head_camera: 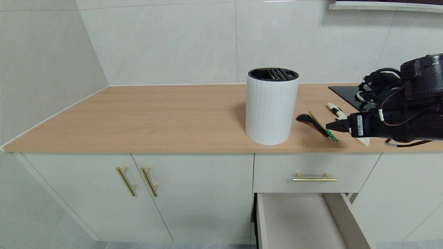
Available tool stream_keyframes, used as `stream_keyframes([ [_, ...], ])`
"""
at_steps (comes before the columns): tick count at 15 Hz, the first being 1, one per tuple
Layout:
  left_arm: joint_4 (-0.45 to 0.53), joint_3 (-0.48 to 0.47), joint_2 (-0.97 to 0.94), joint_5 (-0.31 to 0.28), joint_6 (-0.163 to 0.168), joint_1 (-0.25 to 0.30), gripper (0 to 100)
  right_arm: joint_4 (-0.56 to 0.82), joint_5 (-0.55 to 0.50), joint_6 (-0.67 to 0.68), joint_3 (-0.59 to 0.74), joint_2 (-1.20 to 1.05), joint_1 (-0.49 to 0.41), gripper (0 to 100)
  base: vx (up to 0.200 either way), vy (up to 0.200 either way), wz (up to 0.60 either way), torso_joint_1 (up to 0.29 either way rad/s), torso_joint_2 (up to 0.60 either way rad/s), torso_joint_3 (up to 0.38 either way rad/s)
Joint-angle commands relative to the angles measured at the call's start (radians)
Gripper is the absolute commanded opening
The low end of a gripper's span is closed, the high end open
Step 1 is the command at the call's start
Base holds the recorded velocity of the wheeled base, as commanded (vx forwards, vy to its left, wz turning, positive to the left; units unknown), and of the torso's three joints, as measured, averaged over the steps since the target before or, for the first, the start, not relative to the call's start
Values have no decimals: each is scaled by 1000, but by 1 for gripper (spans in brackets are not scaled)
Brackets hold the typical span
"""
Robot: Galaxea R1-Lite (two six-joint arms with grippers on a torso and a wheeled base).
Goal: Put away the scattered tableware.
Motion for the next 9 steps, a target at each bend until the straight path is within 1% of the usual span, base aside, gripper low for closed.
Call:
stream_keyframes([
  [1, -1, 0, 1, 2, -1, 0, 100, -33, -5, 1, 7, 88, 11, 100, 0, 0, 0, 0, 0, 0],
  [3, -1, 0, 1, 0, -1, 0, 100, -75, -8, 4, 5, 148, 10, 100, 0, 0, 0, 0, 0, 0],
  [7, -1, 0, 1, 0, -1, 0, 100, -124, -79, 16, 1, 214, 5, 100, 0, 0, 0, 0, 0, 0],
  [9, -1, 0, 1, 2, -1, 0, 100, -148, -89, 16, 1, 229, 4, 100, 0, 0, 0, 0, 0, 0],
])
